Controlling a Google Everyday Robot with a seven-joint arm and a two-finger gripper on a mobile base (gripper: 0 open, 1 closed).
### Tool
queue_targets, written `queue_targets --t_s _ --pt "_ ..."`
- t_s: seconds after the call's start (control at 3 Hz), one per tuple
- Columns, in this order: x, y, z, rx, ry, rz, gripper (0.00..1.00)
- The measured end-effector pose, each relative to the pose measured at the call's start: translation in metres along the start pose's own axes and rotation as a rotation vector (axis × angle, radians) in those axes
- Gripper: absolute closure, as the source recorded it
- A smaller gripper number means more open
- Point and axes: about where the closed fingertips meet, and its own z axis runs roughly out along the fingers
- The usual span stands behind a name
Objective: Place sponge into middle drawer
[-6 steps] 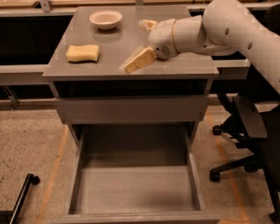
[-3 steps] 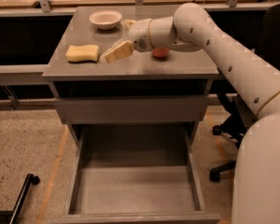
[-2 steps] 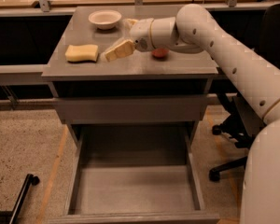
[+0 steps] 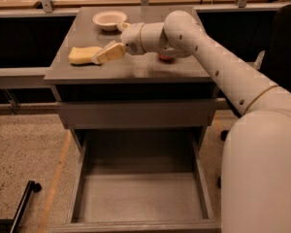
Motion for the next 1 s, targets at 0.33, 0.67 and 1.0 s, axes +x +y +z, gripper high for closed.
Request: queue_targets --t_s 0.33,0.67,1.0 --pt "0.007 -0.011 0.021 -0.004 0.002 0.016 0.0" --pt "0.015 -0.015 0.042 -0.027 0.01 0.033 0.0" --pt "0.024 -0.012 0.063 -0.069 0.021 0.053 0.0"
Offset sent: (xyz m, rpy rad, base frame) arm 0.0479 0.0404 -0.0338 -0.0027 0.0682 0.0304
